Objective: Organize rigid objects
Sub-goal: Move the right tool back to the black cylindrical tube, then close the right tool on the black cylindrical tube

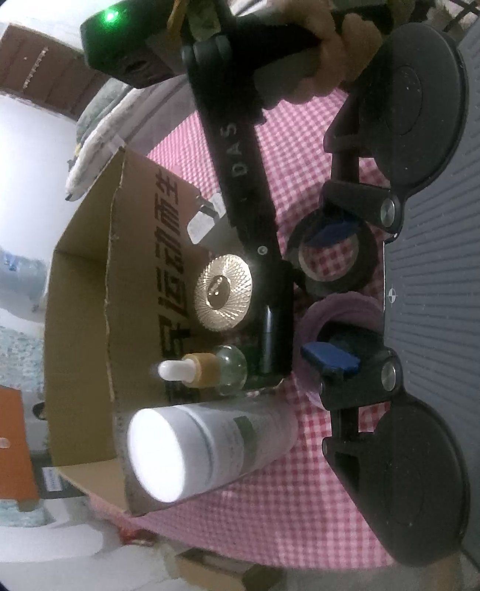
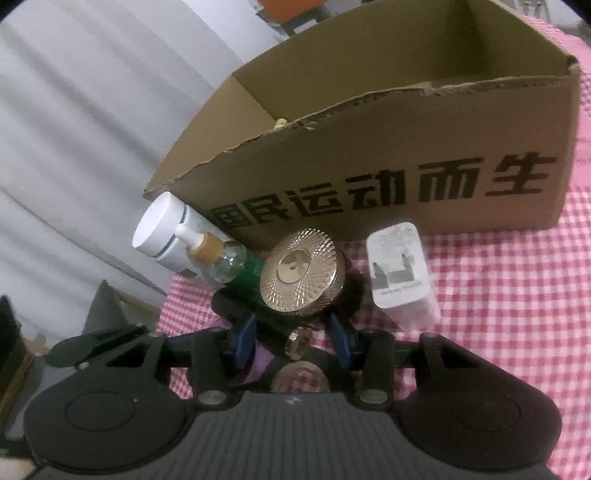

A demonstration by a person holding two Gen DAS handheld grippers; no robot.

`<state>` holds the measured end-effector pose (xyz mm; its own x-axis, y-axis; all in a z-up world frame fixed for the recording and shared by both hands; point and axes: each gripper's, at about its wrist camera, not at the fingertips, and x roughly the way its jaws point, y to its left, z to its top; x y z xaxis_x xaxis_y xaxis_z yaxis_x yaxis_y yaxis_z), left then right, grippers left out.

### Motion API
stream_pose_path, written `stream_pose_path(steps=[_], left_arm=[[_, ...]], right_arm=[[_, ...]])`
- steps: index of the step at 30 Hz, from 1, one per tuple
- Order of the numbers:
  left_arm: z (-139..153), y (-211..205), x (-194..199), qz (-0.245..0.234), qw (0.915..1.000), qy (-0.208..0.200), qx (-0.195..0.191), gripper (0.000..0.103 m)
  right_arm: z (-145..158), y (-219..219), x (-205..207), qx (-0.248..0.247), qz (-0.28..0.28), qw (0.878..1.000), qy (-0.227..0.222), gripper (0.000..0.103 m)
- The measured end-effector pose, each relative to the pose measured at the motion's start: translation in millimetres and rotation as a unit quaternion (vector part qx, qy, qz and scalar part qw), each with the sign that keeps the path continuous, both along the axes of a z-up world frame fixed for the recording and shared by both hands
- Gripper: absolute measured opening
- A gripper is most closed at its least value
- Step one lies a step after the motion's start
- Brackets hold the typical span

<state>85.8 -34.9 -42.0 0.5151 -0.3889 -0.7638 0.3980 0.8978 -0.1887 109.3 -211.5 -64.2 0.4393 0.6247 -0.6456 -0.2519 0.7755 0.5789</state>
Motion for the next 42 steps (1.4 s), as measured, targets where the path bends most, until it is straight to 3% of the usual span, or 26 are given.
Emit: stream_pose_path(steps=[8, 13, 20, 24, 32, 42], left_arm=[[4.8, 18.3, -5.9, -0.004, 0.9994, 0.018, -0.029, 0.057], [9.8, 27.8, -17.2, -0.001, 0.9996, 0.017, -0.023, 0.057], [14.6, 46.1, -24.5, 0.016, 0.9994, 0.016, -0.025, 0.057], [14.3, 47.0, -17.3, 0.027, 0.9989, 0.025, -0.031, 0.053], [11.1, 53.1, -8.8, 0.053, 0.9975, 0.034, -0.032, 0.05], [-2.9, 45.8, -6.3, 0.061, 0.9975, 0.025, -0.024, 0.038]], right_arm=[[4.0, 11.2, -2.7, 0.036, 0.061, 0.997, 0.023, 0.047], [-2.3, 29.5, 0.5, 0.067, 0.099, 0.991, 0.062, 0.047], [15.4, 38.0, 4.8, 0.03, 0.085, 0.996, 0.017, 0.047], [13.0, 49.2, 11.8, 0.027, 0.095, 0.995, 0.023, 0.046], [6.6, 64.1, 22.9, 0.013, 0.101, 0.994, 0.04, 0.03], [5.2, 74.8, 21.5, 0.002, 0.107, 0.993, 0.042, 0.026]])
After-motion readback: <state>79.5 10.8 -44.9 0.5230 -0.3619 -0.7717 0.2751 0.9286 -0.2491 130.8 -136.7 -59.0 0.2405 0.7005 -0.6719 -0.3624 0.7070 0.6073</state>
